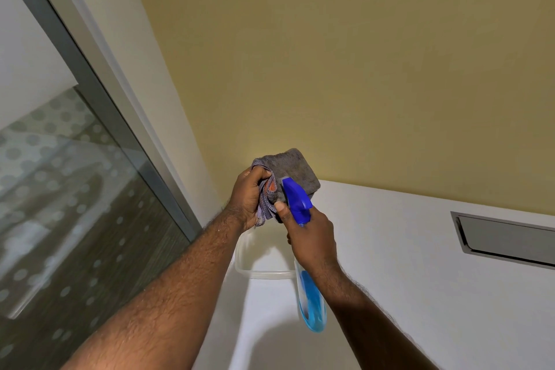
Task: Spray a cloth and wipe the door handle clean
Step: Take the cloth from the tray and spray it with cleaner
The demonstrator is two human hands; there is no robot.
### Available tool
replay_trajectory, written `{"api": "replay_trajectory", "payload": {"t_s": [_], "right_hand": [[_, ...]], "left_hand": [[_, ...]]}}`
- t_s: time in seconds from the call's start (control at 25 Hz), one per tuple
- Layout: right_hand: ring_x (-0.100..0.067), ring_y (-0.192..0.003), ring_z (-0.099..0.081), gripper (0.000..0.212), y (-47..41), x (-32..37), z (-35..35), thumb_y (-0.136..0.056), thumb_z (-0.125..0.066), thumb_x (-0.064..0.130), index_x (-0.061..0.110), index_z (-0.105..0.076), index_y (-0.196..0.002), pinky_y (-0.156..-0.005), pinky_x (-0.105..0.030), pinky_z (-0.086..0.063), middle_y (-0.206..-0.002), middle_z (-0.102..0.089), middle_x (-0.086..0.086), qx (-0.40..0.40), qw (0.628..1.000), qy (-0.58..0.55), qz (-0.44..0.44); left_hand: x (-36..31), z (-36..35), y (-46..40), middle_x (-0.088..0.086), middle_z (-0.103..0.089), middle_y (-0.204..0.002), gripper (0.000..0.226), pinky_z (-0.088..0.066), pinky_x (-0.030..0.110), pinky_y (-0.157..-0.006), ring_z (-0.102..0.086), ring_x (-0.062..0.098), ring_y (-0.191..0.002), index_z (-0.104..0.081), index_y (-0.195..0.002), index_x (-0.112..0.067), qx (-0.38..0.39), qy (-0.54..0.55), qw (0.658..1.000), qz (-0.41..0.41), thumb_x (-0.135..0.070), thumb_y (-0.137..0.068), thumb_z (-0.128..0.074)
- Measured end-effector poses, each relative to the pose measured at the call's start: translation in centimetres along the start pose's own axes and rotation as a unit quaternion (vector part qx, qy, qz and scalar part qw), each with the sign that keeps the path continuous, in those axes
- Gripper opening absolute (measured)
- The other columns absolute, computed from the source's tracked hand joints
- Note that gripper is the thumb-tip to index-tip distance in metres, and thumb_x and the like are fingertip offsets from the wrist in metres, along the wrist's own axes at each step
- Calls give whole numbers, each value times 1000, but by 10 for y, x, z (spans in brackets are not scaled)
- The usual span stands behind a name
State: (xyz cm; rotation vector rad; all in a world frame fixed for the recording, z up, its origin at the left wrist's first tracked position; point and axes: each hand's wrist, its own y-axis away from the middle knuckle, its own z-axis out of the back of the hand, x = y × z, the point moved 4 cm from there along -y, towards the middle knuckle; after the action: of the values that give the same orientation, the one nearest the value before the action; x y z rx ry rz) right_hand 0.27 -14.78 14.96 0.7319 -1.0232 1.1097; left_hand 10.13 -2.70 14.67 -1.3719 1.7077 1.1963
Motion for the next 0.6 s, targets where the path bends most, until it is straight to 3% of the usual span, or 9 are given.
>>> {"api": "replay_trajectory", "payload": {"t_s": [0.16,0.32,0.44,0.6], "right_hand": [[-20,-65,-64,65,0,0,3,-60,-40,93,29,-53,-67,-67,-37,-55,-61,-62,2,-8,1000,0,-1],[-17,-65,-64,64,-1,-2,6,-60,-39,94,31,-53,-67,-66,-34,-53,-62,-62,4,-20,1000,0,4],[-15,-66,-64,66,-1,-4,8,-59,-38,95,31,-54,-69,-66,-33,-52,-63,-63,5,-29,1000,4,2],[-13,-67,-65,54,0,-2,10,-66,-45,89,40,-55,-86,-68,-34,-54,-68,-64,9,-51,998,-11,19]], "left_hand": [[5,-2,-2,0,-34,-52,34,-29,23,-48,-31,14,-45,-42,-57,-18,6,1,1000,4,-4,-87,-47],[7,-5,-3,4,-31,-59,26,-27,30,-54,-29,17,-51,-42,-58,-18,13,-5,1000,8,-10,-81,-53],[9,-3,-3,1,-37,-53,31,-34,23,-49,-34,16,-45,-46,-55,-18,15,0,1000,12,-8,-84,-50],[9,-4,0,-2,-50,-48,42,-40,18,-45,-47,13,-40,-57,-53,-18,32,17,999,20,-5,-90,-43]]}}
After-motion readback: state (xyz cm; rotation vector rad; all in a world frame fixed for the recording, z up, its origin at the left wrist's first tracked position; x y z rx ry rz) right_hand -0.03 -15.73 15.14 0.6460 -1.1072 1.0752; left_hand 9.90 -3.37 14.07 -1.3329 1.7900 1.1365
